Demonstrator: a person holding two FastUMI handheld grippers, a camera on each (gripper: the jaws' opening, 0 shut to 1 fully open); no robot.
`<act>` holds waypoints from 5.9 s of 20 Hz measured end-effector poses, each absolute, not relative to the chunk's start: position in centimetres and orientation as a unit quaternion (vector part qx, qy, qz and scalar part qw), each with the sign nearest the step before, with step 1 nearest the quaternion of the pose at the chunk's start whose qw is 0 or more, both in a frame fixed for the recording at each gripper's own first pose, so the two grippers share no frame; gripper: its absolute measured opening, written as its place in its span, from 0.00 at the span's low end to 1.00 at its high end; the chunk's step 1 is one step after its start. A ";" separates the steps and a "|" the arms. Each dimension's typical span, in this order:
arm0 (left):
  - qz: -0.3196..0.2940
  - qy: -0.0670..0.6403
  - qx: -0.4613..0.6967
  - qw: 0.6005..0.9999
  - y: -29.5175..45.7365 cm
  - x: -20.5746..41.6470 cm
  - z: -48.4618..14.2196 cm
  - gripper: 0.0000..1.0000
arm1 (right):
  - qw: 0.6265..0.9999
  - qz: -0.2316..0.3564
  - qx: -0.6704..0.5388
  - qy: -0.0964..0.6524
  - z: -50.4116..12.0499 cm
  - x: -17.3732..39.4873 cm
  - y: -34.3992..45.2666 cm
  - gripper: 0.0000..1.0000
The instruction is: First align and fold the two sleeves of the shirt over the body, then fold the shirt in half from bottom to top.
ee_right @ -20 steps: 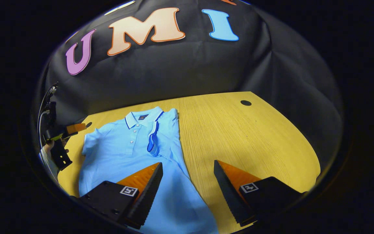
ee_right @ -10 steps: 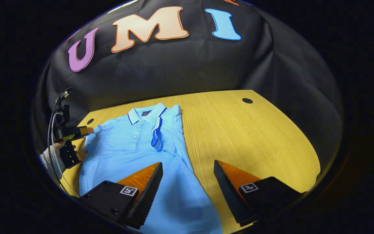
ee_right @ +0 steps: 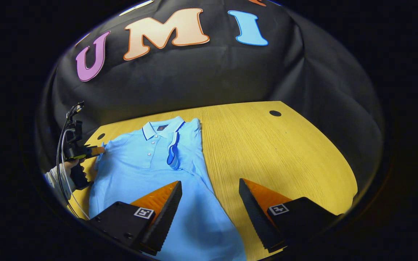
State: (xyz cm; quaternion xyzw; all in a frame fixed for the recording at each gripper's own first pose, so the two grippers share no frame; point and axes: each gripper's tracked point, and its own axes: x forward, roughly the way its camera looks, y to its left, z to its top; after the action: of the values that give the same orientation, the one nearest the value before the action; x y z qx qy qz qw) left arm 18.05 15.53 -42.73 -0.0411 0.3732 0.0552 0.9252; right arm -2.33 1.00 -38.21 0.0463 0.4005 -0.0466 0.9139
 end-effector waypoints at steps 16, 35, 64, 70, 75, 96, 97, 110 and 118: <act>-0.029 0.333 -0.049 0.941 2.2 20.0 -35.8 0.00 | 0.921 -0.051 0.068 0.381 -35.6 -4.0 -4.7 0.94; -0.094 0.362 -0.031 0.927 -9.2 15.1 -36.9 0.94 | 0.926 -0.002 0.078 0.370 -34.0 -4.7 -9.3 0.98; -0.067 0.375 0.017 0.925 4.8 -19.3 -29.2 0.96 | 0.920 0.091 0.039 0.379 -33.0 -22.7 1.8 0.98; -0.072 0.398 0.024 0.914 5.3 -22.9 -32.2 0.96 | 0.905 0.040 0.011 0.424 -37.3 -26.6 0.9 0.94; -0.041 0.415 0.026 0.909 6.5 -24.3 -35.4 0.96 | 0.895 0.022 -0.007 0.446 -39.8 -28.6 1.1 0.98; -0.100 0.396 -0.021 0.913 2.1 -25.2 -36.5 0.00 | 0.890 0.050 0.024 0.453 -41.3 -29.4 4.6 0.02; -0.098 0.407 -0.016 0.908 2.0 -25.0 -36.7 0.00 | 0.891 0.051 0.027 0.451 -41.1 -29.3 4.6 0.03; -0.101 0.383 -0.044 0.917 2.0 -19.2 -29.6 0.00 | 0.920 0.060 0.065 0.382 -32.4 -21.7 5.5 0.03; -0.076 0.350 -0.072 0.931 2.4 -11.3 -26.0 0.00 | 0.936 0.101 0.067 0.330 -28.1 -12.9 7.0 0.02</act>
State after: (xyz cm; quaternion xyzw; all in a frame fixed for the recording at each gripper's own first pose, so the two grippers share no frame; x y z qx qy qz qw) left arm -11.35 2.43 -25.96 -0.0720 0.3502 -0.0759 0.9308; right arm -12.88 7.03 -28.07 0.0670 0.3304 0.1013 0.9360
